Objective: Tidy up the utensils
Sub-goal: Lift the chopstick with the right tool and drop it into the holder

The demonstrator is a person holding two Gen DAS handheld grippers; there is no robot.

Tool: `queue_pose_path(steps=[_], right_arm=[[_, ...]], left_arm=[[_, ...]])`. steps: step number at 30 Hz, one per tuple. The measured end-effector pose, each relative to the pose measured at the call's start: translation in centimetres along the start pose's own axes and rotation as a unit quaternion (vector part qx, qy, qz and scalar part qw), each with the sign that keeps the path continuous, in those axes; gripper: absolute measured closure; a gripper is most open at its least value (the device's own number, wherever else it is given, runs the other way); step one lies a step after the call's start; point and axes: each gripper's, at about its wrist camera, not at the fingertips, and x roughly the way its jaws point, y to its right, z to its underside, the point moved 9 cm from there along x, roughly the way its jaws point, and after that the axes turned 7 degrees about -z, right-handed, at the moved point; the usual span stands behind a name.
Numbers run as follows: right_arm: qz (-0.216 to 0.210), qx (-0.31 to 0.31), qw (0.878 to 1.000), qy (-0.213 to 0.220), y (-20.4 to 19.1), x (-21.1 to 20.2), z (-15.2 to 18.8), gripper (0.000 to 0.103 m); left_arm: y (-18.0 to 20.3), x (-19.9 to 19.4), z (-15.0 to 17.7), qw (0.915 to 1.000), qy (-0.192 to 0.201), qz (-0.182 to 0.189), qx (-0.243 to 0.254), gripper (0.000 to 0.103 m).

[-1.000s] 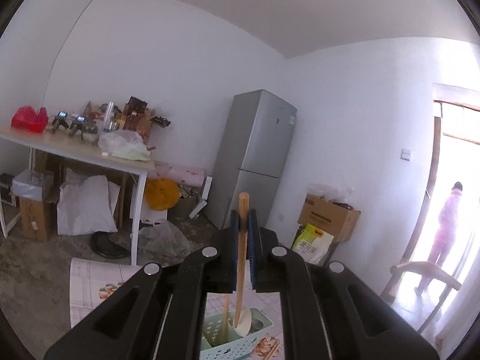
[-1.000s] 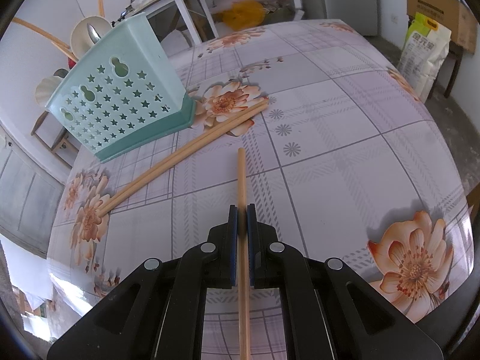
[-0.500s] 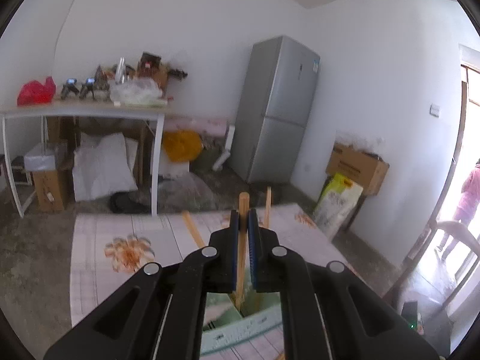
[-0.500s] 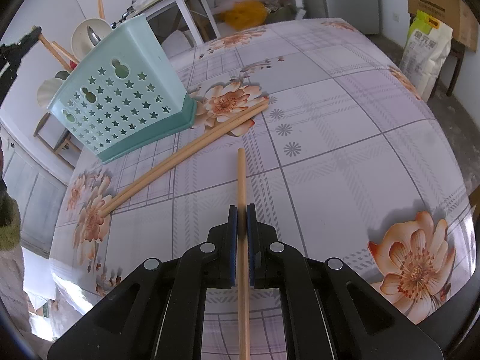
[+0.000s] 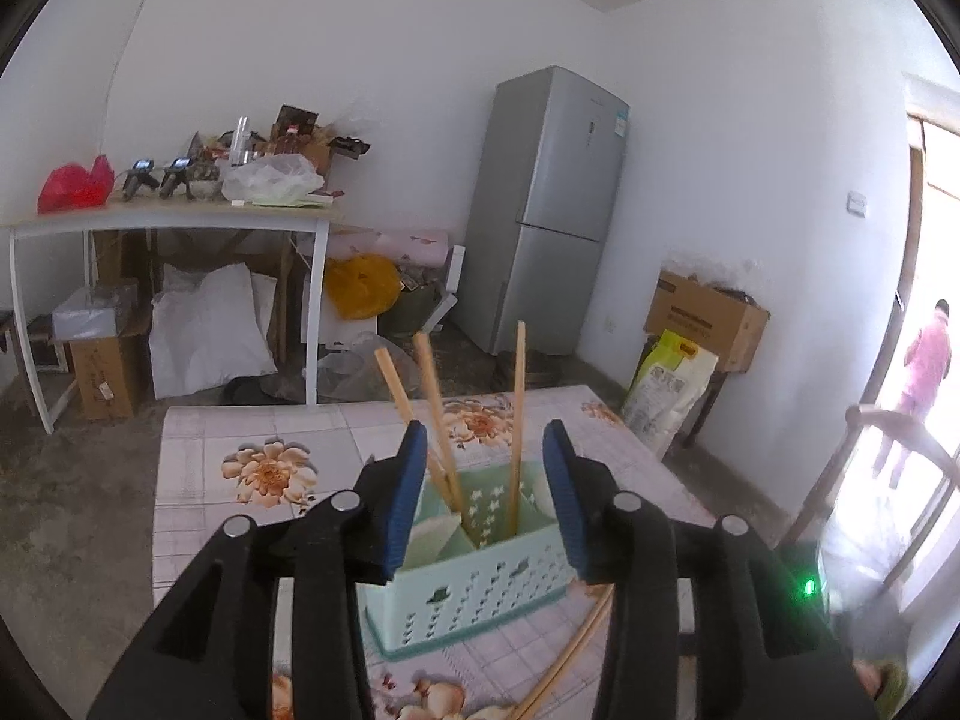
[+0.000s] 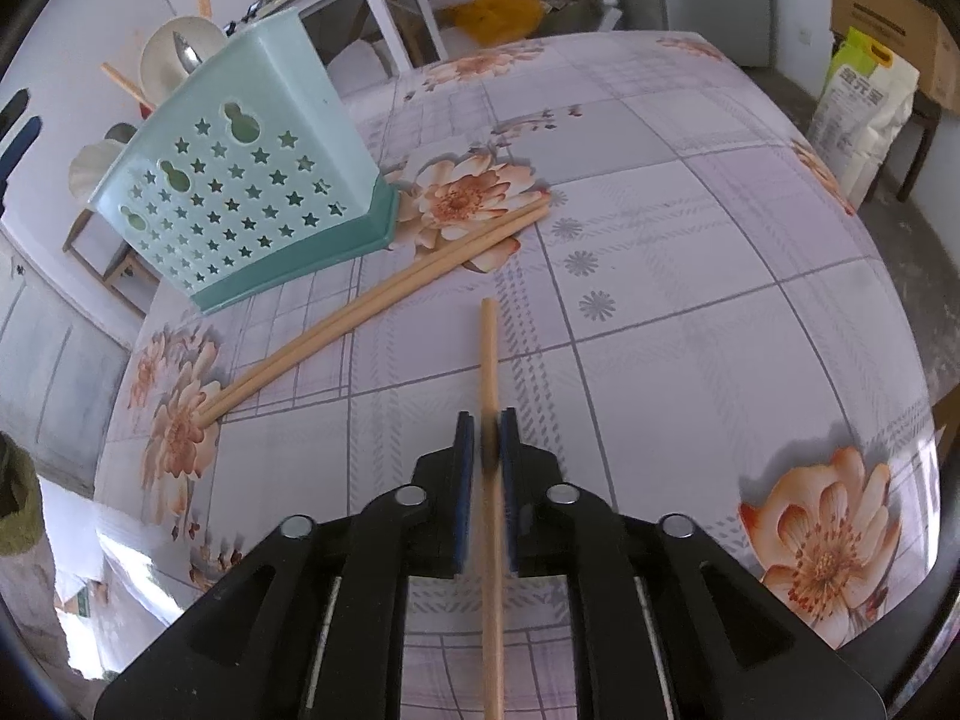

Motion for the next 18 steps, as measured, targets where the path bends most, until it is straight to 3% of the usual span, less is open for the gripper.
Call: queue_pose_path(steps=[6, 7, 9, 13, 18], right_arm=[[0.048, -0.052, 0.997, -0.01, -0.8, 0.8, -0.7, 0.085], [0.055, -0.058, 0.997, -0.01, -0.8, 0.8, -0.7, 0.086], [0.07, -0.066, 0.995, -0.008, -0.7, 0.8, -0.7, 0.099], [0.046, -0.053, 0.998, -0.007, -0.5, 0.4, -0.8, 0.099], [0.027, -0.048, 0.998, 0.031, -1.0, -2.6, -2.0, 0.099]], left_arm=[[0.3, -1.9, 1.9, 0.9996, -0.016, 0.006, 0.022, 0.063], [0.4, -2.1, 2.2, 0.9995, -0.018, 0.007, 0.026, 0.063], [0.9, -2.5, 3.4, 0.9988, -0.028, 0.012, 0.038, 0.063], [1.5, -2.7, 5.6, 0.9974, -0.053, 0.02, 0.044, 0.063], [1.7, -1.9, 8.4, 0.9955, -0.086, 0.034, 0.02, 0.063]])
